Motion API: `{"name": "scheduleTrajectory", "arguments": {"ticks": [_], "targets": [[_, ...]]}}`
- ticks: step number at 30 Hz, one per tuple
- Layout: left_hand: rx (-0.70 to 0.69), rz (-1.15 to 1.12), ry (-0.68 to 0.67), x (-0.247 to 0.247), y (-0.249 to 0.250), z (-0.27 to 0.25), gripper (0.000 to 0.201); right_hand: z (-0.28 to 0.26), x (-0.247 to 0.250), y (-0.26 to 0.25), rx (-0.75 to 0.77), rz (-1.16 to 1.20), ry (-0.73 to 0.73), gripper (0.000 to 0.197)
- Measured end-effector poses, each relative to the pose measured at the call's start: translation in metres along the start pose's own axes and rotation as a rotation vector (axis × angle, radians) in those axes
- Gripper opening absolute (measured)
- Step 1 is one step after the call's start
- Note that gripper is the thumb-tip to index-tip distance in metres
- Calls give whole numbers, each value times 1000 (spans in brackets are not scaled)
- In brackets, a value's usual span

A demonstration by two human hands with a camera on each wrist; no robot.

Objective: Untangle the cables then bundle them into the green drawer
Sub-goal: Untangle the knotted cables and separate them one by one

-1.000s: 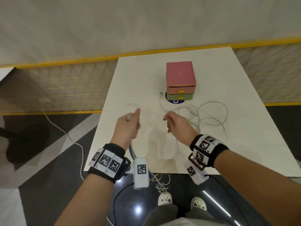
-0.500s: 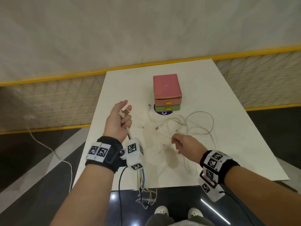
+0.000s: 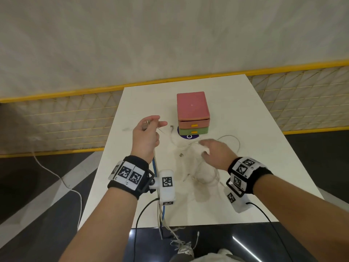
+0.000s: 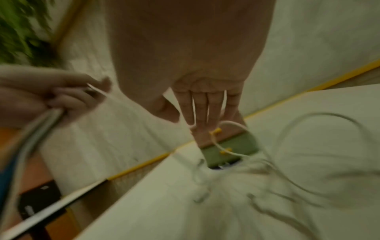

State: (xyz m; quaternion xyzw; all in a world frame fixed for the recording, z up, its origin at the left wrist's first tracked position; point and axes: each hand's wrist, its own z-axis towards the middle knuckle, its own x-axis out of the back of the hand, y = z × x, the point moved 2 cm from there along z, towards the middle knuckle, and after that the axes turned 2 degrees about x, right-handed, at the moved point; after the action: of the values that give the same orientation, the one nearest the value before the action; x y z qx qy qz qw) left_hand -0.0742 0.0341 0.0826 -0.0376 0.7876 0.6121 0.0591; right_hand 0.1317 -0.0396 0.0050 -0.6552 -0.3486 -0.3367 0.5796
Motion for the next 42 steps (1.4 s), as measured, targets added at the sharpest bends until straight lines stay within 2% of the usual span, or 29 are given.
{"name": "scheduleTrajectory", "arguments": {"ticks": [2, 4, 6, 7, 10, 14, 17, 22, 23, 27, 30, 32, 34, 37, 39, 41, 42], "targets": [[-30, 54, -18, -10, -3, -3, 13, 7, 11, -29, 123, 191, 73, 43], [-57, 94, -25, -21, -6, -7, 11, 14, 15, -58, 226, 344, 41, 36], [-86, 125, -27, -28, -8, -10, 11, 18, 13, -80, 280, 384, -10, 19], [-95, 134, -24, -30, -9, -10, 11, 18, 12, -85, 292, 395, -26, 17], [-116, 103, 22, -20, -4, -8, 10, 14, 5, -76, 308, 373, -35, 26], [-144, -25, 160, 6, 12, -2, 11, 1, -6, -37, 244, 208, -98, 28], [-180, -94, 207, 20, 24, 3, 17, -9, -14, -8, 157, 160, -151, 29], [-239, -155, 213, 26, 35, 6, 52, -21, -22, 12, 103, 124, -209, 27], [-230, -156, 214, 26, 35, 6, 50, -23, -24, 13, 105, 127, -214, 27], [-211, -73, 208, 20, 33, 4, 20, -28, -24, 12, 119, 180, -232, 27], [-215, -9, 212, 17, 35, 0, 31, -35, -14, 8, 100, 323, -221, 30], [-228, 81, 167, 15, 35, -5, 36, -40, -2, 2, 101, 375, -194, 34], [-244, 210, 58, 8, 32, -15, 38, -44, 12, -9, 133, 394, -173, 36], [-244, 479, -262, -13, 22, -40, 22, -48, 32, -33, 203, 429, -132, 35], [-214, 698, -474, -27, 10, -54, 21, -50, 44, -47, 254, 453, -90, 33], [-204, 801, -516, -33, 1, -60, 27, -53, 51, -50, 280, 468, -71, 30], [-203, 771, -460, -31, 0, -60, 28, -55, 53, -47, 275, 468, -71, 28]]}}
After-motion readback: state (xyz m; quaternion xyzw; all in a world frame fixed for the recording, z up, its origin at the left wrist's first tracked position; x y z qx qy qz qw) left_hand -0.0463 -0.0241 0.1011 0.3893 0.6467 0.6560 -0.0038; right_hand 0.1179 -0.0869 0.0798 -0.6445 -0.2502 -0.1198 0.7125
